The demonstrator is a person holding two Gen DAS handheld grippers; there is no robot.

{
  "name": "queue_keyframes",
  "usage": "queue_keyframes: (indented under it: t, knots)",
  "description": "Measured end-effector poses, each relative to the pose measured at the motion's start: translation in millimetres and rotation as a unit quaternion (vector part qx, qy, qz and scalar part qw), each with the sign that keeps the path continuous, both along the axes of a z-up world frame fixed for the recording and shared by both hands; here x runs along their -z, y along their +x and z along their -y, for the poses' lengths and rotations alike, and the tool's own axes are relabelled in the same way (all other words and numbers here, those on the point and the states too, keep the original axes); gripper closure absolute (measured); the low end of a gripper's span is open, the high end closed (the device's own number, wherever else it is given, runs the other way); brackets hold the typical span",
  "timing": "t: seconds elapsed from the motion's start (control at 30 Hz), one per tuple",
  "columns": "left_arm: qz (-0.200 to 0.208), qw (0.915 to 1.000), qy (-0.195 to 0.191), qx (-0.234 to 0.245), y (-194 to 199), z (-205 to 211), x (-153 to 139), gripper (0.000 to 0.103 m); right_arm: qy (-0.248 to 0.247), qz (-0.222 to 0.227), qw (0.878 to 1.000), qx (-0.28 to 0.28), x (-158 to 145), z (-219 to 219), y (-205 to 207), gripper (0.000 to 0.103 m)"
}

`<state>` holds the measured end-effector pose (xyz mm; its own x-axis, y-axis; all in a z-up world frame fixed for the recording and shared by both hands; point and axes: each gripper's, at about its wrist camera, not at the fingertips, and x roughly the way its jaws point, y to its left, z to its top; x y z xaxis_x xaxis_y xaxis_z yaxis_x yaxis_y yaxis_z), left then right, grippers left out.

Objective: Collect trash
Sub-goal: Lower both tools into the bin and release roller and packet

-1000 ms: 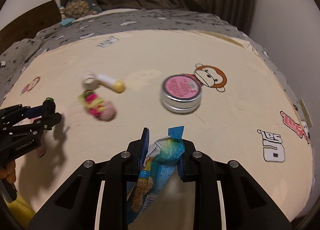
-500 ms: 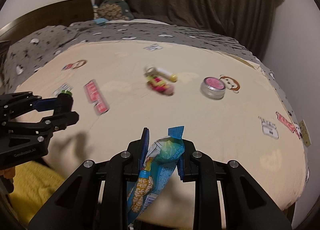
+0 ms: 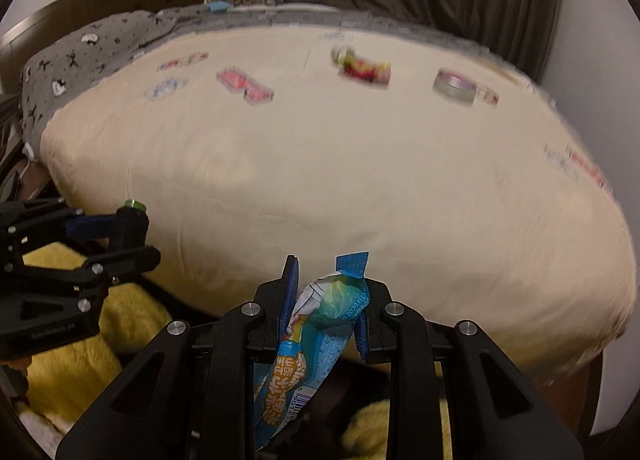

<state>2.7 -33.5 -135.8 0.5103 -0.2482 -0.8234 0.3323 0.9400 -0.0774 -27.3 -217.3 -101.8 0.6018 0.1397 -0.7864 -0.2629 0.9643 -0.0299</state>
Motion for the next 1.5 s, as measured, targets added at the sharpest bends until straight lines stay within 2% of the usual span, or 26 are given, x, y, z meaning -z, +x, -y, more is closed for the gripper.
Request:
queue_keyframes:
  t: [0.3,0.53,0.67,0.87,0.9,0.93,1.0,1.07,1.17,1.27,1.33,1.4,1.5]
  knots:
    - [-0.094,0.9954,0.005,0.019,-14.1,6.6,70.8,0.063,0.0,-0.079,0.997,0.011,64.1,-9.4,-15.2,0.077]
    - [-0.174,0.9838,0.004,0.042,-24.0,14.6,118.7,0.063,-0.007,-0.137,0.991,0.003,103.3,-17.6,-21.9,0.077]
    - [-0.203,0.978,-0.002,0.049,-23.2,15.8,132.6,0.063,-0.008,-0.151,0.988,0.006,112.6,-17.0,-24.2,0.076]
    - [-0.208,0.9771,0.002,0.045,-26.9,16.5,134.8,0.061,-0.002,-0.16,0.987,0.003,113.7,-14.2,-25.0,0.073]
    - [-0.208,0.9771,0.002,0.044,-27.2,16.1,135.0,0.059,-0.005,-0.161,0.987,0.003,114.6,-13.4,-23.5,0.069]
    - [-0.208,0.9771,0.002,0.043,-26.9,14.8,134.1,0.056,-0.006,-0.162,0.987,0.004,114.5,-12.3,-21.4,0.06]
    - [-0.207,0.9775,0.001,0.041,-26.6,14.4,131.4,0.052,-0.004,-0.16,0.987,0.008,113.5,-10.7,-21.0,0.049]
    - [-0.2,0.979,0.006,0.038,-26.7,12.0,130.6,0.046,-0.003,-0.155,0.988,0.015,113.2,-9.4,-20.9,0.048]
    - [-0.18,0.983,0.021,0.031,-26.2,8.4,123.2,0.037,-0.002,-0.143,0.989,0.028,106.2,-3.3,-20.1,0.043]
    - [-0.149,0.9877,0.037,0.029,-25.6,2.8,108.9,0.026,0.002,-0.124,0.991,0.045,93.5,6.1,-19.3,0.03]
    - [-0.133,0.9901,0.039,0.024,-24.1,-2.0,97.0,0.019,0.009,-0.108,0.992,0.057,82.5,12.6,-19.1,0.018]
    - [-0.121,0.9921,0.03,0.015,-20.7,-9.9,85.4,0.016,0.022,-0.087,0.994,0.069,68.0,21.5,-19.1,0.011]
    - [-0.097,0.9952,0.015,0.0,-14.3,-19.1,60.9,0.013,0.032,-0.057,0.995,0.076,46.3,30.4,-17.5,0.01]
